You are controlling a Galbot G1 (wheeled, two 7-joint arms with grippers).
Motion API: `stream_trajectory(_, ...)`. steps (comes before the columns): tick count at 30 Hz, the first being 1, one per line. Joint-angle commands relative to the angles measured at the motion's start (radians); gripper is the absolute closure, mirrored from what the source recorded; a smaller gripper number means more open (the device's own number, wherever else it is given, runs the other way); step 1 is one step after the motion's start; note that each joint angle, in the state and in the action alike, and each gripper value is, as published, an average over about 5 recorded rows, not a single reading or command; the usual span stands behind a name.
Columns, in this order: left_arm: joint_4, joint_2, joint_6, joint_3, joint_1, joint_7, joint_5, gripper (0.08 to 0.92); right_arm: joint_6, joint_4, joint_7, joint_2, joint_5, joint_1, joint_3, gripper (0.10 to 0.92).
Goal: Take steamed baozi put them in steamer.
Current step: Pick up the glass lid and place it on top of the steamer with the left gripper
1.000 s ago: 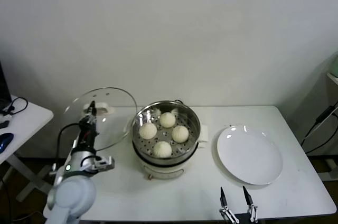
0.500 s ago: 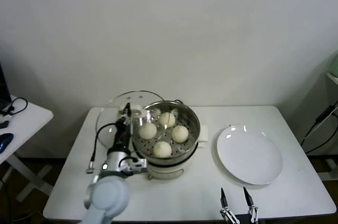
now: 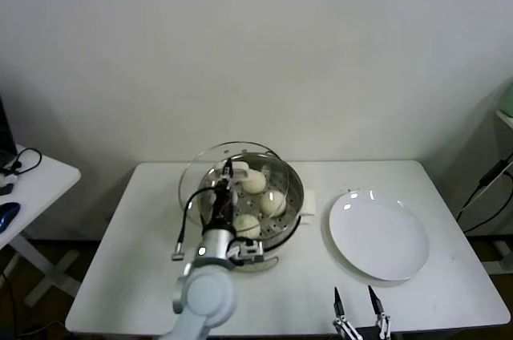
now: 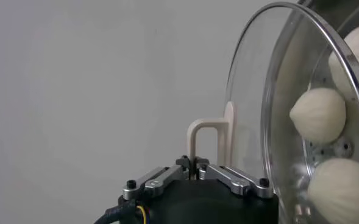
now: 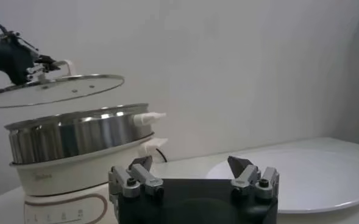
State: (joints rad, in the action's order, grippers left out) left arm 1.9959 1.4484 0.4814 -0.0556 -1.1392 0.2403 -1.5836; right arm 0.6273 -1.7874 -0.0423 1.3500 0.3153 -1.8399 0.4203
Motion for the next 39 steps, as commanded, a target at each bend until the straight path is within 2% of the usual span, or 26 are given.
stream_trajectory(1,-0.099,0.138,-0.002,0.049,0.021,0.019,-0.115,0.864,0.001,-0.002,0.002,-0.001,-0.001,-0.002,0.001,0.203)
stream_trajectory(11,-0.141,0.146,-0.005,0.061,0.043,0.023,-0.122,0.864,0.001,0.001,0.003,-0.008,0.0,-0.001,0.004,0.203)
stream_trajectory(39,-0.147,0.145,-0.014,0.049,0.033,0.046,-0.154,0.864,0.004,-0.005,0.002,-0.01,0.001,-0.004,0.009,0.203)
